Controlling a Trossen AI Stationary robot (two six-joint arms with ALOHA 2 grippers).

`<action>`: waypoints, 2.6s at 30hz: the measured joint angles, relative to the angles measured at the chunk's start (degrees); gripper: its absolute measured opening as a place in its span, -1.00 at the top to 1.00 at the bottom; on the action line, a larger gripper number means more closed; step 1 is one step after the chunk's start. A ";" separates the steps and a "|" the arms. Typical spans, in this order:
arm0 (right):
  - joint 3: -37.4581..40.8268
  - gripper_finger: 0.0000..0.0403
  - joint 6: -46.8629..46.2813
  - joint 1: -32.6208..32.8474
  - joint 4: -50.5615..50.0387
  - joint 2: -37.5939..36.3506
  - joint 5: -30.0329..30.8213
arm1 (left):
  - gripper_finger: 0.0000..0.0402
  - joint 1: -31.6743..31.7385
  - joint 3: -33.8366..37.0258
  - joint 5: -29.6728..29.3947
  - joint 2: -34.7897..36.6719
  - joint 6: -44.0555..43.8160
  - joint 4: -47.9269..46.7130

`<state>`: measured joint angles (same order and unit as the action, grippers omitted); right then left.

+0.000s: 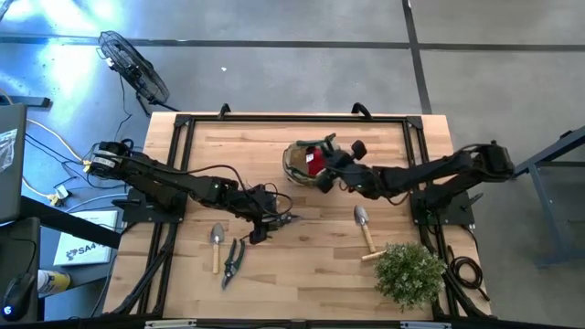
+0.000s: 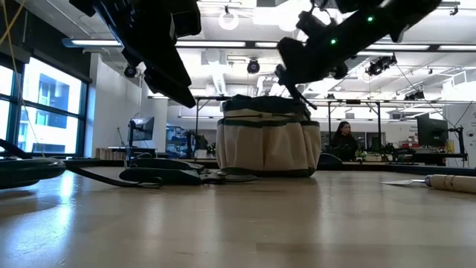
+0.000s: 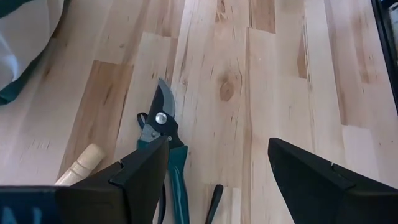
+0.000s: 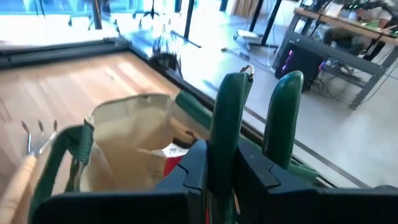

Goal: Pick & Place Garden tools in Gardening bag
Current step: Put the top right green shear scissors into the light brown gardening bag

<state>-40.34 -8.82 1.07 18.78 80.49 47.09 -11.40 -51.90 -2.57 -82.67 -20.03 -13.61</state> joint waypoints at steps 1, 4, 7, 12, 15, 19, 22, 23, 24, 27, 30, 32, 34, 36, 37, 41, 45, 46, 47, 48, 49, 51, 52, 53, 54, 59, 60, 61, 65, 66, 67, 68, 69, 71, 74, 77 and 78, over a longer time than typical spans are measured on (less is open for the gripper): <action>0.96 0.82 -0.01 0.19 0.91 -1.10 0.08 | -0.35 0.00 0.00 0.00 0.00 0.00 -0.11; 4.11 0.82 -0.52 0.49 4.22 -3.95 0.43 | -0.35 0.00 0.00 -0.02 0.00 0.04 -0.03; 8.71 0.82 -0.56 0.41 10.22 -6.45 -0.11 | -0.35 0.05 0.00 -0.19 0.00 0.07 0.13; 16.26 0.82 -0.14 -1.36 25.41 -7.99 -4.92 | -0.35 0.09 0.00 -1.40 0.00 0.20 0.16; 19.12 0.82 -0.42 -2.80 30.34 -7.89 -7.33 | -0.35 0.11 0.00 -1.52 0.01 0.16 0.44; 21.47 0.82 -0.61 -3.84 35.31 -7.89 -9.33 | -0.35 0.11 0.00 -1.64 0.00 -0.15 0.53; 22.52 0.82 -0.66 -3.86 37.27 -7.89 -10.19 | -0.35 0.11 0.00 -1.64 0.00 -0.50 0.55; 22.66 0.82 -0.71 -3.86 37.22 -7.89 -10.15 | -0.35 0.11 0.00 -1.62 0.00 -0.79 0.57; 22.82 0.82 -1.04 -3.86 37.18 -7.89 -10.28 | -0.35 0.11 0.00 -1.64 0.00 -0.83 0.57; 23.26 0.82 -2.57 -3.83 37.22 -7.87 -11.50 | -0.35 0.11 0.00 -1.64 0.00 -0.84 0.59; 23.82 0.82 -2.78 -3.81 37.12 -7.87 -11.46 | -0.35 0.11 0.00 -1.62 0.00 -0.85 0.62; 24.26 0.82 -2.79 -3.81 37.21 -7.87 -11.42 | -0.35 0.11 0.00 -1.62 0.00 -0.85 0.64; 24.84 0.82 -3.33 -3.81 37.24 -7.87 -11.37 | -0.35 0.11 0.00 -1.62 0.00 -0.85 0.64; 25.56 0.82 -3.29 -3.81 37.90 -7.85 -11.36 | -0.35 0.11 0.00 -1.62 0.00 -0.86 0.65; 25.86 0.82 -3.19 -3.81 38.32 -7.85 -11.28 | -0.35 0.11 0.00 -1.62 0.00 -0.94 0.66; 27.29 0.82 -3.00 -3.81 40.45 -7.85 -11.27 | -0.35 0.11 0.00 -1.62 0.00 -1.27 1.08; 27.67 0.82 -2.45 -3.81 40.57 -7.73 -12.25 | -0.35 0.11 0.00 -1.60 0.00 -1.25 3.10; 27.67 0.82 -2.36 -3.81 40.79 -7.51 -12.61 | -0.35 0.11 0.00 -1.60 0.00 -1.20 3.63; 27.67 0.82 -2.07 -3.81 41.00 -7.31 -12.70 | -0.35 0.11 0.00 -1.60 0.00 -1.03 3.97; 27.67 0.82 -1.67 -3.81 41.19 -7.06 -12.77 | -0.35 0.11 0.00 -1.60 0.00 -1.03 4.17; 27.67 0.82 -1.53 -3.81 41.48 -6.81 -12.98 | -0.35 0.11 0.00 -1.60 0.01 -1.01 4.29; 27.67 0.82 -1.46 -3.81 41.87 -6.13 -13.00 | -0.35 0.11 0.00 -1.60 0.02 -1.01 4.31; 27.67 0.82 -1.43 -3.81 42.12 -5.76 -13.14 | -0.35 0.12 0.00 -1.60 0.00 -0.98 4.31; 27.67 0.82 -1.36 -3.81 42.47 -5.32 -13.19 | -0.35 0.13 0.00 -1.60 0.00 -0.97 4.33; 27.67 0.82 -1.23 -3.82 43.01 -4.83 -13.40 | -0.35 0.14 0.00 -1.60 0.01 -0.97 4.33; 27.67 0.82 -0.98 -3.83 45.95 -1.83 -14.25 | -0.35 0.14 0.00 -1.60 0.00 -0.85 4.57; 27.67 0.82 -0.94 -3.83 46.64 -1.31 -14.29 | -0.35 0.14 0.00 -1.60 0.00 -0.85 4.57; 27.67 0.82 -0.86 -3.83 46.89 -0.93 -14.32 | -0.35 0.13 0.00 -1.60 0.00 -0.85 4.57; 27.67 0.82 -1.13 -3.83 47.44 0.51 -14.31 | -0.35 0.14 0.00 -1.57 0.00 -0.85 4.55; 27.67 0.82 -1.27 -3.83 47.44 0.76 -14.30 | -0.35 0.12 0.00 -1.57 0.00 -0.85 4.55; 27.67 0.82 -1.29 -3.83 47.45 1.02 -14.30 | -0.35 0.11 0.00 -1.57 0.02 -0.85 4.55; 27.67 0.82 -1.33 -3.81 47.43 1.20 -14.32 | -0.35 0.12 0.00 -1.57 0.00 -0.85 4.55; 27.67 0.82 -1.46 -3.71 47.37 1.33 -14.30 | -0.35 0.13 0.00 -1.56 0.00 -0.86 4.55; 27.67 0.82 -1.50 -3.69 47.40 1.38 -14.30 | -0.35 0.14 0.00 -1.55 0.00 -0.86 4.55; 27.67 0.82 -1.52 -3.70 47.38 1.38 -14.30 | -0.35 0.14 0.00 -1.55 0.00 -0.85 4.55; 27.67 0.82 -1.55 -3.66 47.05 1.38 -14.75 | -0.35 0.14 0.00 -1.55 0.00 -0.87 4.55; 27.67 0.82 -1.53 -3.66 46.85 1.38 -14.97 | -0.35 0.14 0.00 -1.55 0.00 -0.87 4.55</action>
<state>-12.67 -10.35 -2.59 65.64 81.87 32.13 -11.27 -51.90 -4.12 -82.67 -20.90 -9.06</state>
